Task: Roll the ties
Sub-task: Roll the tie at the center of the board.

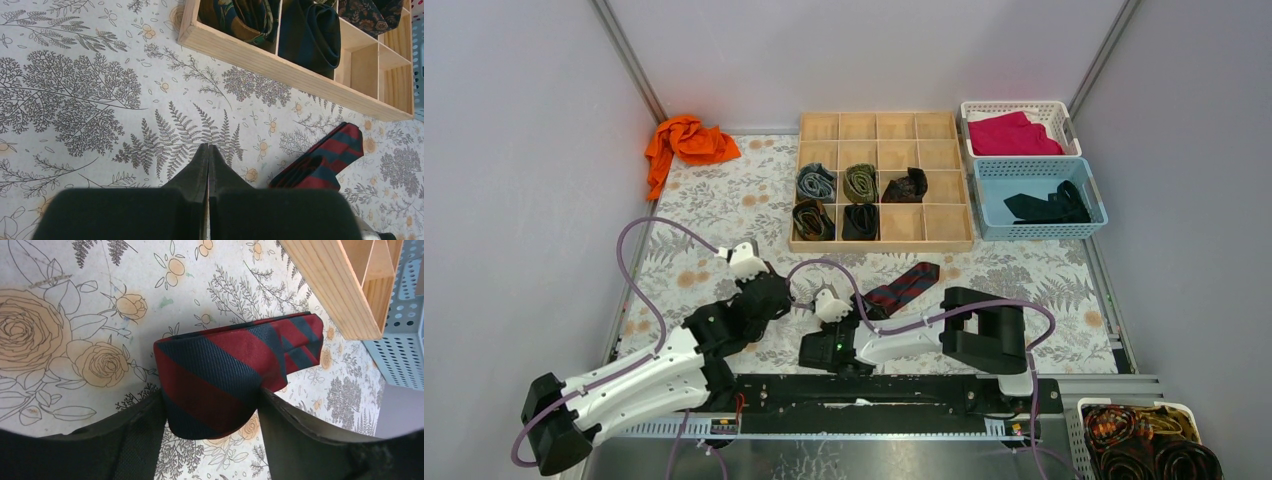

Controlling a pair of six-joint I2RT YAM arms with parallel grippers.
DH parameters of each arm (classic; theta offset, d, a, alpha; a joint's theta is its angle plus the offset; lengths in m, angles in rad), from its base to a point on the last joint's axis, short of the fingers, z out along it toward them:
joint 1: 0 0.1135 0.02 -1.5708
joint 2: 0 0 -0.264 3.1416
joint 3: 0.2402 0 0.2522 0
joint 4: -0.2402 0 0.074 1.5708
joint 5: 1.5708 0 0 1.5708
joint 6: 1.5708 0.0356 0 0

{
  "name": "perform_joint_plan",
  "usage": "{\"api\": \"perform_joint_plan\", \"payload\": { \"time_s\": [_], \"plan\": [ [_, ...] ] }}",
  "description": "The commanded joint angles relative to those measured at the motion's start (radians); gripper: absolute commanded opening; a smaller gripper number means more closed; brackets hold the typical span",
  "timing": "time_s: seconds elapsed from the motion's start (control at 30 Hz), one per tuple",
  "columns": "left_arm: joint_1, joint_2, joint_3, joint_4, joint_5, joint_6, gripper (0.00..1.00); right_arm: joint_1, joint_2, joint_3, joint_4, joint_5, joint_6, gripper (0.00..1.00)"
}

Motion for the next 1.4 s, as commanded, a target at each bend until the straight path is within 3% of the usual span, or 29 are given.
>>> {"api": "perform_joint_plan", "payload": {
  "time_s": [0.0, 0.2, 0.43, 0.87, 1.1, 1.37],
  "plan": [
    [-0.001, 0.004, 0.018, 0.036, -0.021, 0.038, 0.00, -0.056, 0.026, -0.035, 0.043, -0.071, 0.018, 0.67],
    [-0.001, -0.023, 0.045, -0.058, -0.087, -0.041, 0.00, -0.097, -0.013, -0.063, 0.124, -0.139, -0.012, 0.51],
    [0.001, -0.190, 0.088, -0.187, -0.173, -0.050, 0.00, -0.118, -0.127, -0.096, 0.245, -0.256, -0.055, 0.38],
    [0.001, -0.168, 0.156, -0.170, -0.158, 0.040, 0.00, -0.213, -0.312, -0.136, 0.408, -0.710, -0.004, 0.37],
    [0.001, -0.118, 0.188, -0.124, -0.138, 0.090, 0.00, -0.330, -0.351, -0.246, 0.580, -1.025, 0.076, 0.36],
    [0.002, -0.042, 0.215, -0.055, -0.108, 0.126, 0.00, -0.450, -0.410, -0.394, 0.786, -1.257, 0.163, 0.35]
  ]
}}
